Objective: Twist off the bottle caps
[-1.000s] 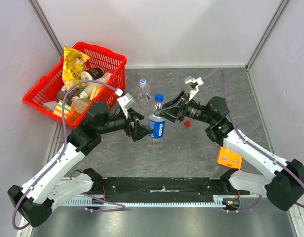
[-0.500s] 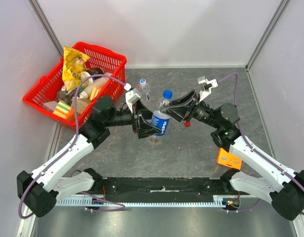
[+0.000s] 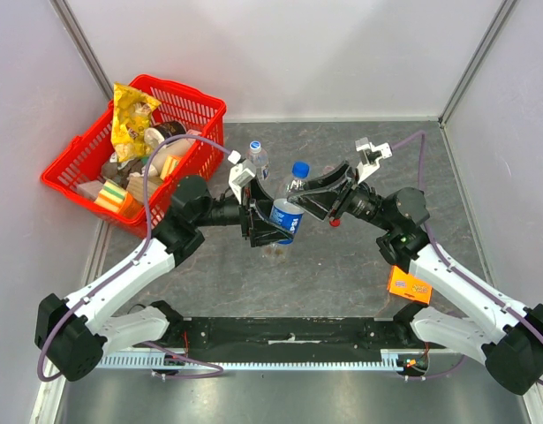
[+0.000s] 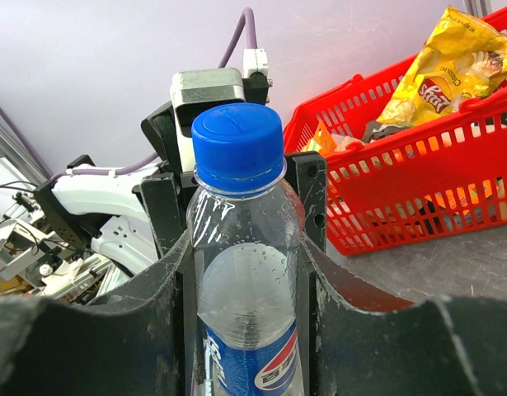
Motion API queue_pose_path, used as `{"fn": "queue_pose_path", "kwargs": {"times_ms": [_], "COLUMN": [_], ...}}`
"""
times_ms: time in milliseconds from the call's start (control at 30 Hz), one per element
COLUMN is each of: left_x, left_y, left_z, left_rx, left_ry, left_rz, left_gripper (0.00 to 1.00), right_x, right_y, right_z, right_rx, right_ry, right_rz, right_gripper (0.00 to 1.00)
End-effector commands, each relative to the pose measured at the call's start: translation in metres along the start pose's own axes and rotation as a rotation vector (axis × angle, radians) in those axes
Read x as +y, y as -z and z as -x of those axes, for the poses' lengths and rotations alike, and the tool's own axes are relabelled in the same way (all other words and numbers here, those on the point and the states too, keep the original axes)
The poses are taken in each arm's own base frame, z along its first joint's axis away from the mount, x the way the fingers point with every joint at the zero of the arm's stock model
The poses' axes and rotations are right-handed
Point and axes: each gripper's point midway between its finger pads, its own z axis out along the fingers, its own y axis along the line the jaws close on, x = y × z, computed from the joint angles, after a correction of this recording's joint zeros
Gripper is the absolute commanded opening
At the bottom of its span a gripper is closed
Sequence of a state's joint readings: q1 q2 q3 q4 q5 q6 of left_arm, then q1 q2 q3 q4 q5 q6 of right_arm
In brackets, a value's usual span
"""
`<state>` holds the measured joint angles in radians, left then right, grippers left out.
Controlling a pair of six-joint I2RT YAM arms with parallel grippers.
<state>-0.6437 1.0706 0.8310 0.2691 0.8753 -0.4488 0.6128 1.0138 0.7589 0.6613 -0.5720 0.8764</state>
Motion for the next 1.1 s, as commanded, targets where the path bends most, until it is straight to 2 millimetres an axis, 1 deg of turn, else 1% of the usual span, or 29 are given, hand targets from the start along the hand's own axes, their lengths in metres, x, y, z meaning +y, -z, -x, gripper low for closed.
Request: {"fn": "queue_pose_path", "kwargs": {"times_ms": [0,100,200,233,333,367,500,600,700,833,933,1000,1033,1067], "left_x": [-0.016,-0.017,-0.015,-0.015,-0.015,-0.015,-0.015,-0.017,-0.02,-0.021,-0.021,-0.019,-0.019,-0.016], "left_y": [-0.001,-0.001,-0.003,-0.003,-0.004,-0.004,-0.003,-0.002,-0.001,0.002,0.004,0.007,0.009,0.011], "left_z": [0.014,0.014,0.012,0.011,0.01,0.009,0.008,0.007,0.005,0.005,0.007,0.007,0.008,0.005], "left_rx": [-0.038,-0.035,-0.026,-0.024,-0.018,-0.015,-0.012,-0.002,0.022,0.046,0.058,0.073,0.079,0.095], "left_ry": [-0.035,-0.036,-0.029,-0.025,-0.019,-0.02,-0.027,-0.032,-0.038,-0.049,-0.082,-0.095,-0.106,-0.107], "left_rz": [-0.065,-0.072,-0.078,-0.082,-0.091,-0.092,-0.088,-0.1,-0.106,-0.093,-0.07,-0.042,-0.028,-0.005], "left_gripper": [0.77,0.72,0.59,0.57,0.55,0.52,0.45,0.41,0.39,0.38,0.38,0.38,0.38,0.38], "right_x": [0.012,0.013,0.011,0.011,0.01,0.01,0.006,0.007,0.005,0.004,0.006,0.006,0.007,0.008], "right_y": [0.001,0.002,0.002,0.002,0.002,0.002,0.002,0.002,0.002,0.002,0.003,0.003,0.004,0.005], "right_z": [0.005,0.004,0.002,0.002,0.0,0.0,-0.001,0.0,-0.001,-0.002,-0.001,0.001,0.001,0.002], "right_rx": [-0.028,-0.027,-0.024,-0.023,-0.018,-0.017,-0.009,-0.008,-0.002,0.006,0.01,0.016,0.021,0.021], "right_ry": [0.02,0.024,0.021,0.02,0.02,0.022,0.029,0.033,0.036,0.037,0.05,0.06,0.062,0.073], "right_rz": [0.057,0.064,0.063,0.062,0.059,0.058,0.037,0.038,0.03,0.026,0.025,0.013,0.009,0.005], "right_gripper": [0.4,0.43,0.45,0.46,0.5,0.51,0.61,0.66,0.71,0.79,0.87,0.95,0.98,0.98]}}
